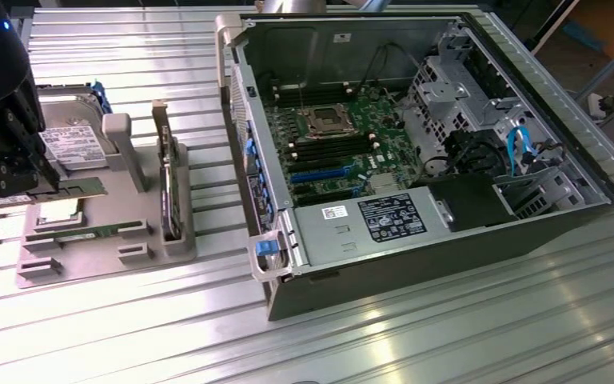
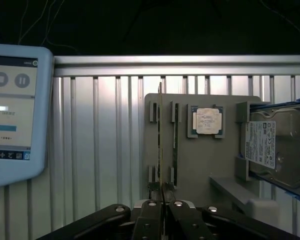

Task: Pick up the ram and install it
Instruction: 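Pick up the ram and move it above insertion slot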

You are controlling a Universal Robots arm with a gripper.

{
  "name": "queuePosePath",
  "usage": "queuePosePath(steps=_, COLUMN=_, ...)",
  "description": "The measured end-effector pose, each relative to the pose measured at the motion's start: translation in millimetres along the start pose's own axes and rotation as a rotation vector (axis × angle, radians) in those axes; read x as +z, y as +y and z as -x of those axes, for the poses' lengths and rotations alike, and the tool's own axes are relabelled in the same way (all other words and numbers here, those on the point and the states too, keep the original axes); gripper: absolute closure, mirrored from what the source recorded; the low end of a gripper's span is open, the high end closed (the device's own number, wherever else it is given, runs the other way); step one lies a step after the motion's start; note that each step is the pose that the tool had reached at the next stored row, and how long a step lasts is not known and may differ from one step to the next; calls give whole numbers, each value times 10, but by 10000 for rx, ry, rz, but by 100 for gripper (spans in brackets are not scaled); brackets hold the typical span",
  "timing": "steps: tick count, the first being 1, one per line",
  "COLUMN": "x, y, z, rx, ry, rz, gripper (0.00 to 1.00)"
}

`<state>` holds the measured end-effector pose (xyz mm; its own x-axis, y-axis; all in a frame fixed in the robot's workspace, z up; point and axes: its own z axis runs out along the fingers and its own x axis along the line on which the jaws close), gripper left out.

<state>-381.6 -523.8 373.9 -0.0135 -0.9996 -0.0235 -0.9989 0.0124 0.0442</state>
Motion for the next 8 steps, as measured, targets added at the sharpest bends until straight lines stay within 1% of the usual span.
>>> queuePosePath(steps=5, x=-51, y=3, z=1, rx=0, ry=0, rz=0, gripper=88)
queuePosePath(steps=8, x=-55, y=2, z=1, rx=0, ry=-1, rz=-1, gripper=88)
